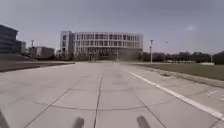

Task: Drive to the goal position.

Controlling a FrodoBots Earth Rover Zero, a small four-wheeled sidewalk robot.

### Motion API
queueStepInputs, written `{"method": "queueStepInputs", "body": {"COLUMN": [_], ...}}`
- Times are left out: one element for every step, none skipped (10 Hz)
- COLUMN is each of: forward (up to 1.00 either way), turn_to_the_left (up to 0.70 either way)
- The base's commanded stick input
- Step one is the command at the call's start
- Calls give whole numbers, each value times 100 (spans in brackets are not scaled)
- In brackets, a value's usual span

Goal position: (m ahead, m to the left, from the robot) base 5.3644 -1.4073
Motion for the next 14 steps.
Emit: {"method": "queueStepInputs", "body": {"forward": [70, 70, 70, 70, 70, 70, 70, 70, 70, 70, 70, 70, 70, 70], "turn_to_the_left": [0, 0, 0, 0, 0, 0, 0, 0, 0, 0, 0, 0, 0, 0]}}
